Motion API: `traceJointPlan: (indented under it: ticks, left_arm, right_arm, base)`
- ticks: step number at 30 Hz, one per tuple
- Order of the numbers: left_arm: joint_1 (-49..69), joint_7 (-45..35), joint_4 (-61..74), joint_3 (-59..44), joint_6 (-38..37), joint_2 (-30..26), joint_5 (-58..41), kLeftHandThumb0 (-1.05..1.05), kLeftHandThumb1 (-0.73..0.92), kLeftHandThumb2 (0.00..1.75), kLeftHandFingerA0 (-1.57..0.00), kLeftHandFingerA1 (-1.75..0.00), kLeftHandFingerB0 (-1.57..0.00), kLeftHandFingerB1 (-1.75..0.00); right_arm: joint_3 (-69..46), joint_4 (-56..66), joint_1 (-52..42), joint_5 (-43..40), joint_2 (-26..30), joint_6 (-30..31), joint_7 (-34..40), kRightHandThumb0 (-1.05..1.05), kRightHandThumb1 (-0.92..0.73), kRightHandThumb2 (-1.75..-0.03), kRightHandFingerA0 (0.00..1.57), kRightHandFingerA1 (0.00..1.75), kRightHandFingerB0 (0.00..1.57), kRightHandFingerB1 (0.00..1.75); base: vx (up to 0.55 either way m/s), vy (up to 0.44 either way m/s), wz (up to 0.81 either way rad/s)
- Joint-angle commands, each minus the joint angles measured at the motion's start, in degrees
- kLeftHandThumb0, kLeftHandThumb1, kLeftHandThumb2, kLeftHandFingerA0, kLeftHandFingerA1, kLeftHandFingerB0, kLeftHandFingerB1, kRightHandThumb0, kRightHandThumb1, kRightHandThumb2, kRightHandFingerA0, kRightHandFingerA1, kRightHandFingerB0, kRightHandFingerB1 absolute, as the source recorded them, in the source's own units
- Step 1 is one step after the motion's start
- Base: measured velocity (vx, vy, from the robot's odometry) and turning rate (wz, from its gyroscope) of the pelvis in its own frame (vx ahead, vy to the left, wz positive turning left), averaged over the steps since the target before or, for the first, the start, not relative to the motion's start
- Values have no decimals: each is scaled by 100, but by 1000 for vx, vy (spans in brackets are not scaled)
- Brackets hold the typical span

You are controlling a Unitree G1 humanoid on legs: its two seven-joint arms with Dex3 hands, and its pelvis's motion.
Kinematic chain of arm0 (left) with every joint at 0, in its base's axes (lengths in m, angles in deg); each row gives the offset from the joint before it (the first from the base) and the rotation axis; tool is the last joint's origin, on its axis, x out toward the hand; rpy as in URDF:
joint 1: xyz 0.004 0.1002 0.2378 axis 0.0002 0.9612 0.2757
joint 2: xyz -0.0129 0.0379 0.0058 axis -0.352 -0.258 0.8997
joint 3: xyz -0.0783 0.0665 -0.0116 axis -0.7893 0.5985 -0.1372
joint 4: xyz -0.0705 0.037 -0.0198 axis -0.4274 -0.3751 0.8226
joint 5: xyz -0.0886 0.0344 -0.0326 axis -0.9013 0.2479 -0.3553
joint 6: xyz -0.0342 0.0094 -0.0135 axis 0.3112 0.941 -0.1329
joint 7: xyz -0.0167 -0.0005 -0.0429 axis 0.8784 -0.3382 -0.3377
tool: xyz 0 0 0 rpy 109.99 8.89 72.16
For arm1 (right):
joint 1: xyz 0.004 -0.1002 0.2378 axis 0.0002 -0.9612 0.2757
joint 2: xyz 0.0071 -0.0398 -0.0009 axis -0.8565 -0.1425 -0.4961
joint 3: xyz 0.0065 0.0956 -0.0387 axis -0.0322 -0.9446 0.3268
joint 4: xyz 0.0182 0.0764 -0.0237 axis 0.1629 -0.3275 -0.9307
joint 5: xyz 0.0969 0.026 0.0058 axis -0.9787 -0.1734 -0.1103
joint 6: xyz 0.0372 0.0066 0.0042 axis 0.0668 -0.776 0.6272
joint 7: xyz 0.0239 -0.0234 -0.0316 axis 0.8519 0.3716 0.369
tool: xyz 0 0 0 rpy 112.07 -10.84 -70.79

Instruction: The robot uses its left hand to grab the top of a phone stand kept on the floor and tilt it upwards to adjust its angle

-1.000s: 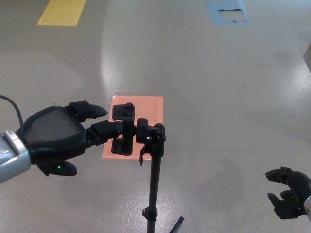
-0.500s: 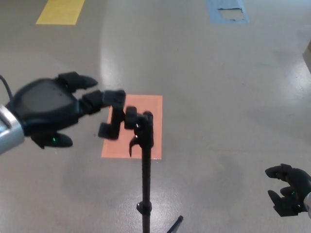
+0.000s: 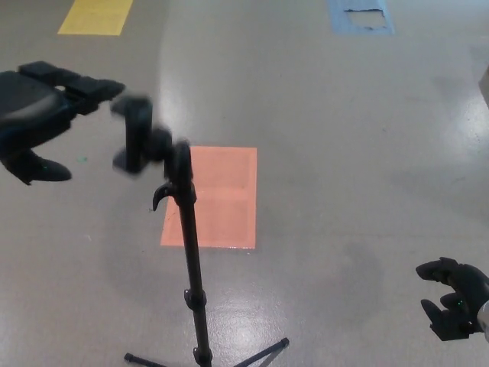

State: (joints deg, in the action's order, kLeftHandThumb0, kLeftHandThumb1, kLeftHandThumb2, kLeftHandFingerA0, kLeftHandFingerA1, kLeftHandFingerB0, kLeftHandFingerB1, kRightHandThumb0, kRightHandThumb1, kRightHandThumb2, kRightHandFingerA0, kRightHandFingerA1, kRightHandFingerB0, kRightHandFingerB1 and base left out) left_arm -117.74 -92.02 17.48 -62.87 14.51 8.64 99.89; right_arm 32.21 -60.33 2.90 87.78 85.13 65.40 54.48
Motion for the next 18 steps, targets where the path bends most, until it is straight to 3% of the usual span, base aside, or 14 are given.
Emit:
traceJointPlan:
  ticks: [1,2,3,8,9,17,18]
  left_arm:
    - [-177,95,-468,183,155,1,-11,-45,51,68,-12,-32,-3,-21]
    - [-192,78,-528,192,147,4,-41,-45,51,68,-12,-32,-3,-21]
    - [-216,65,-601,211,140,7,-55,-45,51,68,-12,-33,-3,-20]
    - [-314,110,-848,361,153,19,-11,-48,52,67,-14,-33,-6,-22]
    - [-308,115,-870,382,146,16,-4,-29,46,96,0,-47,-2,-51]
    - [-212,286,-1077,533,200,-8,-11,-31,45,96,0,-47,-1,-50]
    - [-190,334,-1111,543,250,-1,0,-50,58,60,-17,-30,-6,-21]
  right_arm:
    - [11,-19,101,42,110,66,-94,-24,-61,-110,11,51,11,50]
    - [19,-23,116,53,112,69,-98,-24,-61,-110,11,51,11,50]
    - [26,-24,130,63,116,63,-101,-45,-84,-69,26,35,27,33]
    - [36,-40,181,80,117,67,-113,-45,-84,-68,27,34,28,33]
    - [31,-42,183,75,115,61,-122,-44,-85,-68,27,34,28,33]
    - [10,-58,218,77,95,64,-153,-45,-85,-68,27,35,27,32]
    - [1,-54,217,70,97,66,-160,-44,-85,-68,27,34,28,33]
  base:
    - [0,0,0]
    - [0,0,0]
    - [0,0,0]
    - [0,0,0]
    - [0,0,0]
    - [0,0,0]
    - [0,0,0]
